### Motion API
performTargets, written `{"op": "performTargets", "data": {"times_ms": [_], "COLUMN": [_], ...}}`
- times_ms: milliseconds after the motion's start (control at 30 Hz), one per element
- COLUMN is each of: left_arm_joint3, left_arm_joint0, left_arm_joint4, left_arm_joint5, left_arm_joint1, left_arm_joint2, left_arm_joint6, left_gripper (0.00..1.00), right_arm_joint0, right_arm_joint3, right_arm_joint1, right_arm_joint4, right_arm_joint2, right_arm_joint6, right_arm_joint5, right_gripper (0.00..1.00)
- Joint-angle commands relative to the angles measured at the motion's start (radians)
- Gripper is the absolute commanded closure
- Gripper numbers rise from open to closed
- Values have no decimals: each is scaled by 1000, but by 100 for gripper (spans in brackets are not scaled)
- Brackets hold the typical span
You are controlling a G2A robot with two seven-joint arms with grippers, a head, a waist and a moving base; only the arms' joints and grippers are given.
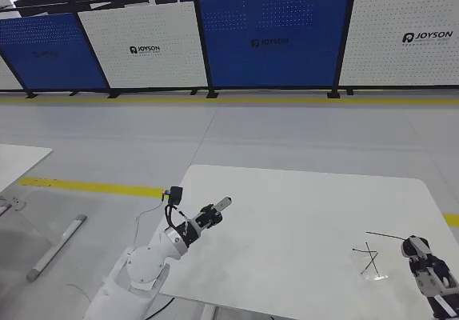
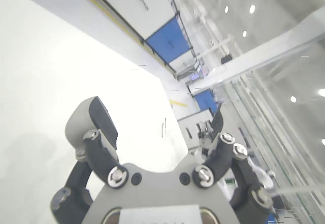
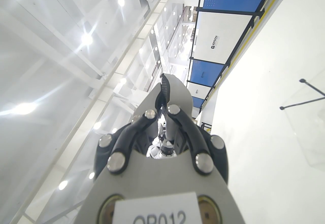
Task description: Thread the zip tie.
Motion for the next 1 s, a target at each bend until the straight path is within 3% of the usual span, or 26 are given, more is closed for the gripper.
{"op": "performTargets", "data": {"times_ms": [0,367,533,567,833,967], "left_arm_joint3": [8,9,53,72,72,72], "left_arm_joint0": [-6,-6,-44,-56,-56,-56], "left_arm_joint4": [-7,-14,-137,-208,-208,-208], "left_arm_joint5": [3,5,21,28,28,28], "left_arm_joint1": [0,-1,2,1,1,1], "left_arm_joint2": [-2,2,39,50,50,50], "left_arm_joint6": [-17,-16,-188,-242,-242,-242], "left_gripper": [0,0,0,0,0,0], "right_arm_joint0": [0,0,0,0,1,8], "right_arm_joint3": [0,0,0,0,0,-21], "right_arm_joint1": [0,0,0,0,0,-6], "right_arm_joint4": [0,0,0,0,-1,-1], "right_arm_joint2": [0,0,0,0,-1,-33], "right_arm_joint6": [0,0,0,0,0,6], "right_arm_joint5": [0,0,0,0,3,18], "right_gripper": [100,100,100,100,100,100]}}
